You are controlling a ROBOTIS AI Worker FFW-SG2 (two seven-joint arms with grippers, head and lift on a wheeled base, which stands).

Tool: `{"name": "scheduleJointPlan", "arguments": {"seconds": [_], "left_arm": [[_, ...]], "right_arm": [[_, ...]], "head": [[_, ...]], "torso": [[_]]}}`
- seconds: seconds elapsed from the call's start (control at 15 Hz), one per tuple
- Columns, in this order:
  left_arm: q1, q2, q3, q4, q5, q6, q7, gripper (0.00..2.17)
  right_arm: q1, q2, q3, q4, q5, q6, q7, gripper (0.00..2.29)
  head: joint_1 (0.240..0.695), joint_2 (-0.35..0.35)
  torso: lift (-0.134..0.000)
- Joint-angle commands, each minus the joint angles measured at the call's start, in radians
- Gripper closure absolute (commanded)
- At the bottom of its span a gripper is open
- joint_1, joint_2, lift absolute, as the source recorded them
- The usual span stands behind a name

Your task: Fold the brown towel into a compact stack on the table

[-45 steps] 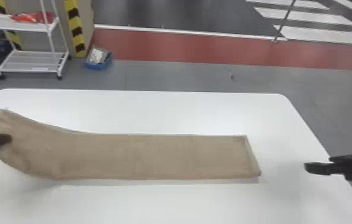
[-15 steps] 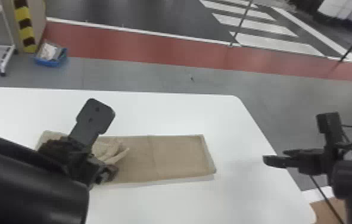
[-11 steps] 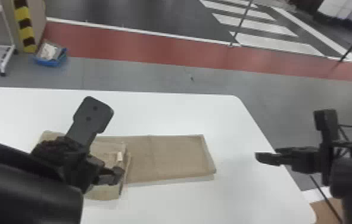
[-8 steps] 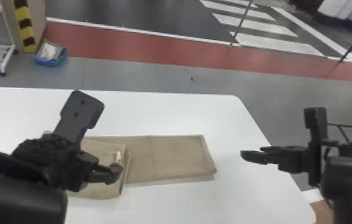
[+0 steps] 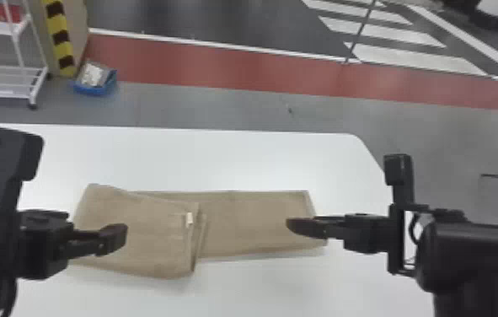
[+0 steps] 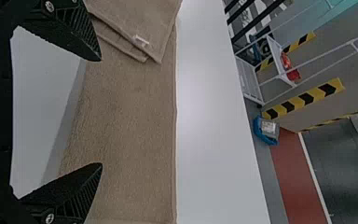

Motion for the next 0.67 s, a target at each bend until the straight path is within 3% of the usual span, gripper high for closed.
{"name": "scheduleJointPlan", "arguments": {"seconds": [0.0, 0.13, 0.27, 0.4, 0.6], "left_arm": [[0.043, -0.006, 0.101, -0.027, 0.046, 0.004, -0.011, 0.13], [0.063, -0.006, 0.190, -0.035, 0.098, 0.004, -0.012, 0.14], [0.073, -0.006, 0.252, -0.032, 0.141, 0.004, 0.003, 0.14], [0.082, -0.006, 0.269, -0.030, 0.147, 0.004, 0.003, 0.14], [0.090, -0.006, 0.285, -0.030, 0.158, 0.004, -0.002, 0.14]], "right_arm": [[-0.013, 0.029, 0.080, -0.008, 0.007, -0.017, -0.021, 0.10], [-0.013, 0.029, 0.172, -0.015, 0.046, -0.165, -0.042, 0.13], [-0.033, 0.015, 0.312, -0.013, 0.217, -0.352, -0.042, 0.14], [-0.071, -0.026, 0.439, -0.007, 0.341, -0.379, -0.030, 0.14], [-0.085, -0.096, 0.571, 0.042, 0.507, -0.652, -0.001, 0.14]], "head": [[0.695, -0.167], [0.695, -0.113], [0.695, -0.023], [0.695, 0.035], [0.695, 0.088]], "torso": [[-0.124], [-0.124], [-0.124], [-0.124], [-0.124]]}}
